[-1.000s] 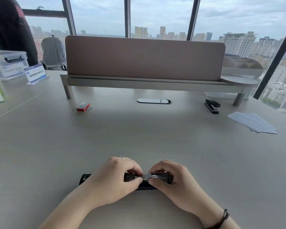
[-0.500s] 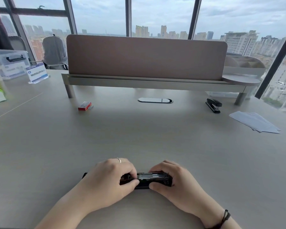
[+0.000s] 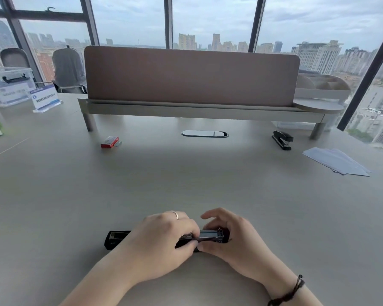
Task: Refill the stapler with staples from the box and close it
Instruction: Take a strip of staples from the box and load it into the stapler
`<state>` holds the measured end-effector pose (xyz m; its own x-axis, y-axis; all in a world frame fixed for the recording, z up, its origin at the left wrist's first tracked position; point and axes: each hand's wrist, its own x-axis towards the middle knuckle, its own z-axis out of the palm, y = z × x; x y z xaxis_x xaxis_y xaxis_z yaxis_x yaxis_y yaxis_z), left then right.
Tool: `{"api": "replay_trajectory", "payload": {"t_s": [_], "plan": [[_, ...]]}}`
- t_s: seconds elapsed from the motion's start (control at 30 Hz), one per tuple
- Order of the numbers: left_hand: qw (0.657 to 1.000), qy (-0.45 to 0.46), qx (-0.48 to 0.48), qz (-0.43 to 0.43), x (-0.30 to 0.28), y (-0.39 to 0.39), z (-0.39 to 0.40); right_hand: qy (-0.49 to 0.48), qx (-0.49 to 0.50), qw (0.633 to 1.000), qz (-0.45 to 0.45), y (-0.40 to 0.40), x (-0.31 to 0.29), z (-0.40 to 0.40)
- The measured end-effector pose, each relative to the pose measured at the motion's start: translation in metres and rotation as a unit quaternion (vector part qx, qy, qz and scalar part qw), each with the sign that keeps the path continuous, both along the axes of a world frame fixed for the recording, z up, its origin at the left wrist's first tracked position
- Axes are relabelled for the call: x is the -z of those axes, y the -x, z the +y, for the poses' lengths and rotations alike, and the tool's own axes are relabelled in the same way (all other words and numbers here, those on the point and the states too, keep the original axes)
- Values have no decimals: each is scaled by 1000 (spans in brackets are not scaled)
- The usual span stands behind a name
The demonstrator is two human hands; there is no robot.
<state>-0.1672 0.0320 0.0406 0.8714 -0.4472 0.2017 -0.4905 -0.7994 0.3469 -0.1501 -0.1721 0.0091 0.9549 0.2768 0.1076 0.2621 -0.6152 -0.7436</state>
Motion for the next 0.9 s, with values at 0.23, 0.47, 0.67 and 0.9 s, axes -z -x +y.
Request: {"api": "replay_trajectory", "payload": {"t_s": [0.23, 0.47, 0.67, 0.9], "plan": [[1000, 2, 3, -4, 3, -3, -7, -15, 6, 1000, 0, -1, 2, 0], [1000, 7, 3, 10, 4, -1, -1, -1, 9, 1000, 4, 0, 3, -3], [997, 25, -46, 51, 2, 8, 36, 40, 9, 999, 3, 1, 1, -16], [987, 21, -131, 89, 0, 17, 91, 44, 23, 999, 4, 3, 2, -19]]}}
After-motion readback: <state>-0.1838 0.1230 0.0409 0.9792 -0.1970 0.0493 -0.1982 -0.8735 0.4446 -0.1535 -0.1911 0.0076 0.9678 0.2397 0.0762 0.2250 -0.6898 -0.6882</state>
